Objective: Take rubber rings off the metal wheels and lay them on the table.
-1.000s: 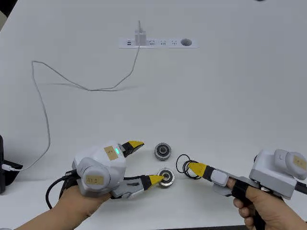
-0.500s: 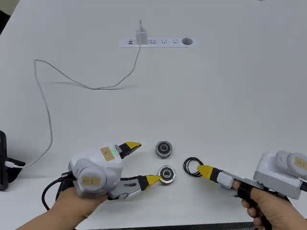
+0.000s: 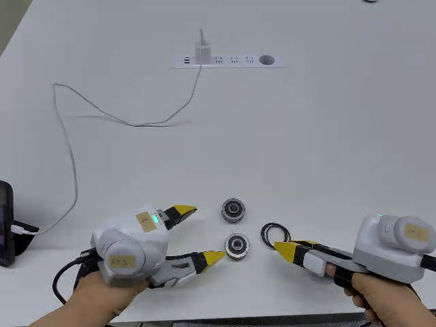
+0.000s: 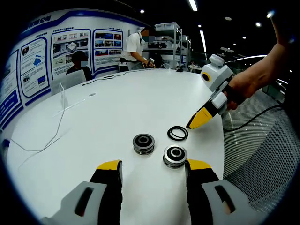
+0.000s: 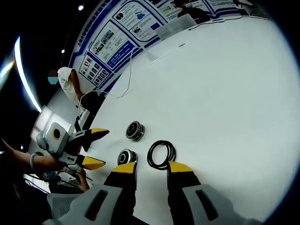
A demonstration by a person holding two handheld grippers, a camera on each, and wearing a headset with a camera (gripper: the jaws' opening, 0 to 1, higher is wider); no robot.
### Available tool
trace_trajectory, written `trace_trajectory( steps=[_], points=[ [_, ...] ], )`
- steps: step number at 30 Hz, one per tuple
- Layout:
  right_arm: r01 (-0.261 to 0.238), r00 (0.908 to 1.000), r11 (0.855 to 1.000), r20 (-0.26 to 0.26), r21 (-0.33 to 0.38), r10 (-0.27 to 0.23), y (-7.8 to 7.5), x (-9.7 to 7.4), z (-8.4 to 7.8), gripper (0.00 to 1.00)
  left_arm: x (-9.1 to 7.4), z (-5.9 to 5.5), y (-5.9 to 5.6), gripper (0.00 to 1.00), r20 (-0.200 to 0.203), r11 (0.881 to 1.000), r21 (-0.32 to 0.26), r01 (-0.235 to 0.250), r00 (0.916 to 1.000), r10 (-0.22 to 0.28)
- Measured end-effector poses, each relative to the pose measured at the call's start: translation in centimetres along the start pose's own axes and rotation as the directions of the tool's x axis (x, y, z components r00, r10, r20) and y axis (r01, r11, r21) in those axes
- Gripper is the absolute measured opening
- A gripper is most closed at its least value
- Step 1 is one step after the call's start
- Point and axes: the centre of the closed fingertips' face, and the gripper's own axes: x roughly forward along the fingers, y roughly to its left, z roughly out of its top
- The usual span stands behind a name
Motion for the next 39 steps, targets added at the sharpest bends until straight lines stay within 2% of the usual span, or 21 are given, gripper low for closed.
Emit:
trace_trajectory(
  steps=[1,4,7,9,11,12,14,16,18,25,33,35,37,38,39],
  points=[
    [-0.002,1.0000,1.000,0.001,-0.013,0.002,0.1,-0.1,0.0,0.28,-0.1,0.0,0.0,0.55,-0.001,1.000,-0.001,-0.001,1.0000,0.001],
    [0.003,1.0000,0.994,0.000,-0.113,-0.003,0.3,-0.3,0.1,0.37,-0.5,0.0,-0.2,0.56,0.008,1.000,-0.014,-0.005,1.0000,0.005],
    [0.000,0.9999,0.975,-0.015,-0.222,-0.003,0.8,-0.5,-0.2,0.45,-1.0,-0.1,-0.4,0.56,0.014,1.000,-0.024,-0.009,0.9999,0.009],
    [-0.005,0.9999,0.965,-0.017,-0.261,0.000,1.1,-0.5,-0.3,0.48,-1.2,-0.2,-0.6,0.57,0.014,1.000,-0.029,-0.009,0.9999,0.009],
    [-0.002,0.9997,0.951,-0.025,-0.308,-0.006,1.2,-0.6,-0.5,0.51,-1.4,-0.2,-0.8,0.57,0.018,0.999,-0.037,-0.009,0.9998,0.010],
    [0.002,0.9997,0.937,-0.021,-0.349,-0.010,1.4,-0.7,-0.4,0.53,-1.6,-0.2,-0.9,0.57,0.021,0.999,-0.042,-0.009,0.9997,0.010],
    [0.000,0.9998,0.921,-0.020,-0.389,-0.008,1.7,-0.7,-0.5,0.57,-1.7,-0.3,-1.0,0.58,0.024,0.999,-0.050,-0.007,0.9997,0.008],
    [0.005,0.9995,0.899,-0.025,-0.437,-0.018,1.9,-0.9,-0.6,0.61,-2.0,-0.4,-1.0,0.58,0.027,0.998,-0.056,-0.007,0.9996,0.009],
    [0.017,0.9991,0.887,-0.027,-0.461,-0.033,1.9,-1.0,-0.7,0.63,-2.2,-0.4,-1.1,0.59,0.032,0.998,-0.064,-0.008,0.9994,0.010],
    [0.040,0.9985,0.857,-0.010,-0.513,-0.053,1.8,-1.5,-0.6,0.71,-2.9,-0.2,-1.2,0.64,0.046,0.997,-0.080,-0.020,0.9987,0.024],
    [0.042,0.9985,0.829,-0.005,-0.557,-0.054,2.0,-1.9,-1.1,0.79,-3.5,-0.3,-1.3,0.71,0.053,0.994,-0.100,-0.035,0.9977,0.041],
    [0.037,0.9988,0.807,-0.004,-0.590,-0.049,2.3,-2.0,-1.2,0.83,-3.7,-0.4,-1.3,0.72,0.059,0.994,-0.106,-0.037,0.9973,0.043],
    [0.032,0.9985,0.792,-0.016,-0.609,-0.052,2.3,-2.0,-1.5,0.85,-4.0,-0.4,-1.4,0.73,0.066,0.993,-0.106,-0.043,0.9965,0.051],
    [0.028,0.9988,0.779,-0.014,-0.626,-0.048,2.5,-2.0,-1.5,0.87,-4.1,-0.4,-1.5,0.73,0.071,0.992,-0.117,-0.045,0.9960,0.054],
    [0.029,0.9987,0.775,-0.015,-0.631,-0.049,2.5,-2.0,-1.6,0.88,-4.2,-0.4,-1.5,0.74,0.075,0.991,-0.122,-0.046,0.9957,0.056]
  ],
)
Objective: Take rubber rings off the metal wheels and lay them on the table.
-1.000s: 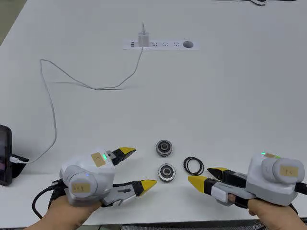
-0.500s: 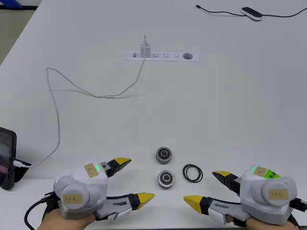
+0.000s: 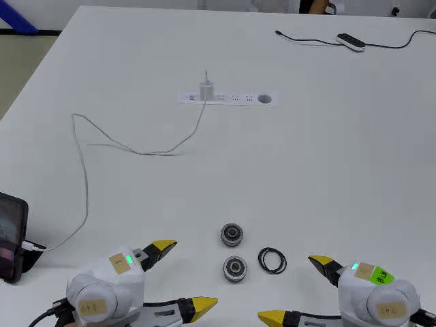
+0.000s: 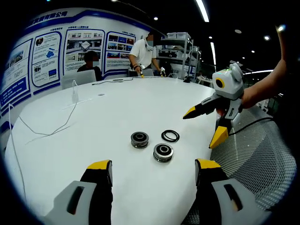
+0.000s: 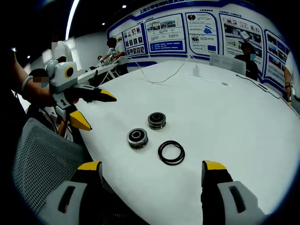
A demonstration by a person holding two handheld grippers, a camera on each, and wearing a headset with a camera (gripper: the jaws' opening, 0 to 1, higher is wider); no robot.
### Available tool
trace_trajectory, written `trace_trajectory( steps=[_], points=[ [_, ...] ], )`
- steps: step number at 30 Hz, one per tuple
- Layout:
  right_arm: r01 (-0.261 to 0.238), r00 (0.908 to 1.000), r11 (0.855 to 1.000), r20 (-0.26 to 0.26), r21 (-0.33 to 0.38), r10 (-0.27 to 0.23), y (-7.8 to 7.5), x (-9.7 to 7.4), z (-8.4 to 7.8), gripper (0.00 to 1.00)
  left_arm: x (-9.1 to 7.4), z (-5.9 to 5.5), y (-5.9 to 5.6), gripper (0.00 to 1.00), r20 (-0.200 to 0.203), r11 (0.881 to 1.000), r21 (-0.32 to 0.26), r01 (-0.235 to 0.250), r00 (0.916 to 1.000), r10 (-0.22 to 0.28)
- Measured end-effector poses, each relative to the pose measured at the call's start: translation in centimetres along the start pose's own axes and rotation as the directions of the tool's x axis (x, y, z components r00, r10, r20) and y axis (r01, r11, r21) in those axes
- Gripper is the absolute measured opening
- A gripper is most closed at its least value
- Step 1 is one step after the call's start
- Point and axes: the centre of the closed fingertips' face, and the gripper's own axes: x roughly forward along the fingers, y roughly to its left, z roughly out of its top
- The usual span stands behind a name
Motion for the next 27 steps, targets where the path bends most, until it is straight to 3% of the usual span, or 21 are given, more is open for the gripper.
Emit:
trace_trajectory(
  steps=[11,17,27],
  points=[
    [-0.008,0.9999,0.999,0.006,-0.052,0.009,0.9,-0.4,-0.3,0.95,-1.4,-0.9,-0.9,0.82,0.001,1.000,0.002,-0.025,0.9997,0.025],
    [0.014,0.9990,0.999,0.042,-0.047,-0.012,0.7,-0.9,0.1,0.97,-1.6,-0.6,-1.0,0.86,0.018,0.999,0.012,-0.035,0.9992,0.035],
    [0.022,0.9984,0.999,0.053,-0.040,-0.020,0.4,-1.0,0.3,0.97,-1.8,-0.5,-0.9,0.87,0.019,0.999,0.011,-0.045,0.9988,0.045]
  ],
)
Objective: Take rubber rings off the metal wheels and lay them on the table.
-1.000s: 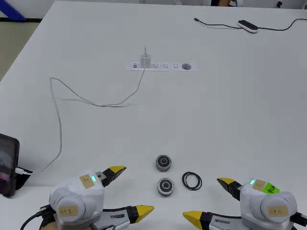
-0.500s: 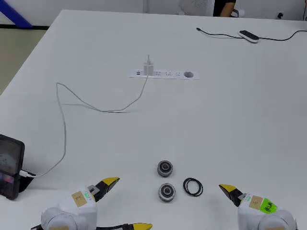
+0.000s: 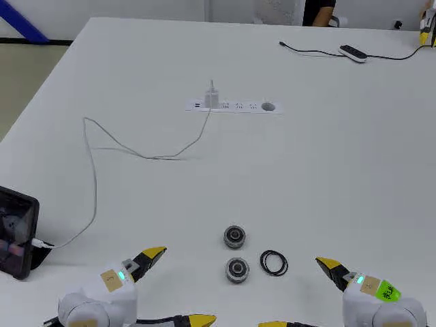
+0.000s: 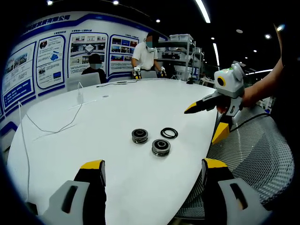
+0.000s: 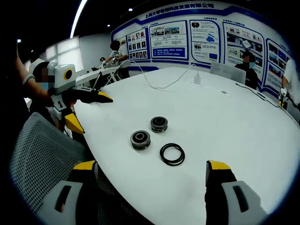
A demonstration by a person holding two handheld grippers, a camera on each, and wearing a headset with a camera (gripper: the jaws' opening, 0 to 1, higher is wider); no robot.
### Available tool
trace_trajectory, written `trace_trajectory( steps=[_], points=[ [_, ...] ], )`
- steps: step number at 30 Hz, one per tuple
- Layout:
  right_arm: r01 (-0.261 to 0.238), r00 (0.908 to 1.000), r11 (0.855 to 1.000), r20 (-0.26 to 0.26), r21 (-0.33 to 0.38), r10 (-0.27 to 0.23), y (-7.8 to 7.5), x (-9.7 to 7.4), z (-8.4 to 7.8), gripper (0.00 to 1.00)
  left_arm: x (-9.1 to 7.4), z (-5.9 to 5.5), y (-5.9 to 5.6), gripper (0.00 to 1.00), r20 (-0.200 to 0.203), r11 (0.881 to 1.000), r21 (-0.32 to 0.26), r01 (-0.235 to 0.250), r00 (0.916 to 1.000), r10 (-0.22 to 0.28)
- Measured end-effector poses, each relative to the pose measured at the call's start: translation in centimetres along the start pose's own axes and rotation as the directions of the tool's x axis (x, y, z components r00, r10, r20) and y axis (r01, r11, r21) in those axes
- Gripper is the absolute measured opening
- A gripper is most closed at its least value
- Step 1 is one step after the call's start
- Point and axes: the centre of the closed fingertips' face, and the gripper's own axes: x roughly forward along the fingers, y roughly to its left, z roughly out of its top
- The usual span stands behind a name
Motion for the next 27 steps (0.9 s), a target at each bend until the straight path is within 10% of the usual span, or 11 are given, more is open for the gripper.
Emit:
trace_trajectory(
  steps=[27],
  points=[
    [-0.002,0.9999,1.000,-0.014,0.022,0.002,0.27,0.30,-0.39,0.94,-0.30,-0.71,0.26,0.84,-0.025,1.000,-0.013,-0.008,0.9997,0.008]
  ],
)
